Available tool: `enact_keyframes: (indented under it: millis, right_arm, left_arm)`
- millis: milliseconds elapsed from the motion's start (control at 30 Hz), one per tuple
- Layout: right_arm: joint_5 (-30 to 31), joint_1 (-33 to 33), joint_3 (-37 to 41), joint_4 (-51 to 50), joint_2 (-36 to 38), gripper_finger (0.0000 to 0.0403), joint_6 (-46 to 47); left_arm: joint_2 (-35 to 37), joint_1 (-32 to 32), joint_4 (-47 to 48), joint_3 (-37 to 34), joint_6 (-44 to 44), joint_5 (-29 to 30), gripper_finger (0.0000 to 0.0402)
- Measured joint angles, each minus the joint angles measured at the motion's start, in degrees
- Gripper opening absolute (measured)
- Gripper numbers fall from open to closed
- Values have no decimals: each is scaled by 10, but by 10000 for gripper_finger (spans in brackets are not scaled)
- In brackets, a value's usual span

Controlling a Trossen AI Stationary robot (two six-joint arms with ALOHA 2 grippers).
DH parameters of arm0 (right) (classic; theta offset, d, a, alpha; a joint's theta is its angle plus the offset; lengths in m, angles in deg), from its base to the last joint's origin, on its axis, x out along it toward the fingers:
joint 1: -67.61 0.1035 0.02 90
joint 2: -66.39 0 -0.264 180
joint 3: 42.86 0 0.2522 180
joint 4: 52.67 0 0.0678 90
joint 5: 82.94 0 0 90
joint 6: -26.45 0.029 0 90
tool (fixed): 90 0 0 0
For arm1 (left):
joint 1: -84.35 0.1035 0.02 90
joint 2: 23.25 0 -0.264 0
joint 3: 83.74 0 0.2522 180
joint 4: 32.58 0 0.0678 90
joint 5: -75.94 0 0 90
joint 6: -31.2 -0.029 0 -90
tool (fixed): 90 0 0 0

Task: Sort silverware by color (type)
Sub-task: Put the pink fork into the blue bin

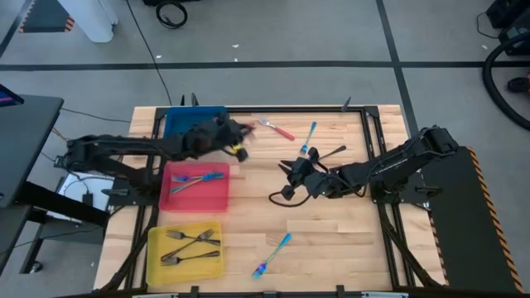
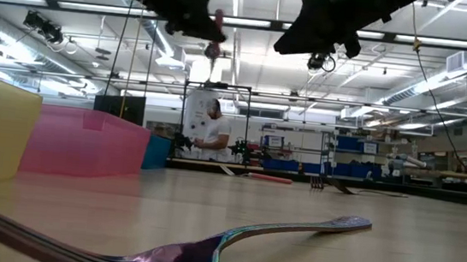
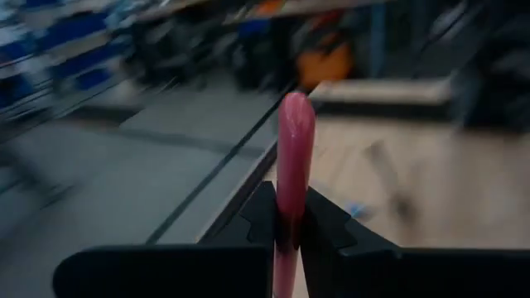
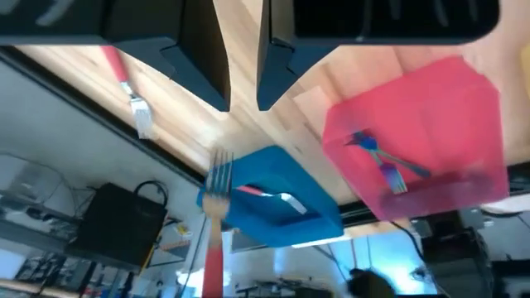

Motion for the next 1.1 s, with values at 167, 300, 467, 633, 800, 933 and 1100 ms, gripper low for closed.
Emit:
enact_keyframes:
  millis: [167, 300, 467, 633, 800, 933, 1100]
  right_arm:
    - [-17, 5, 0, -15, -1, 71, 28]
    - [-22, 5, 0, -20, -1, 71, 31]
    - [-28, 5, 0, -24, -1, 71, 31]
    - [-32, 5, 0, -30, -1, 71, 31]
    - [-34, 5, 0, -35, -1, 71, 31]
    - [-36, 5, 0, -39, -1, 71, 31]
    - [-36, 5, 0, -53, -1, 71, 31]
  left_arm:
    - [71, 63, 162, 0, -85, 79, 31]
    - [98, 122, 247, 0, -109, 97, 33]
    - [91, 201, 355, 0, -112, 94, 34]
    - [65, 268, 391, 0, -111, 90, 34]
    - [28, 307, 411, 0, -109, 9, 41]
    - [-6, 312, 421, 0, -108, -15, 53]
    - [-26, 310, 421, 0, -104, -14, 72]
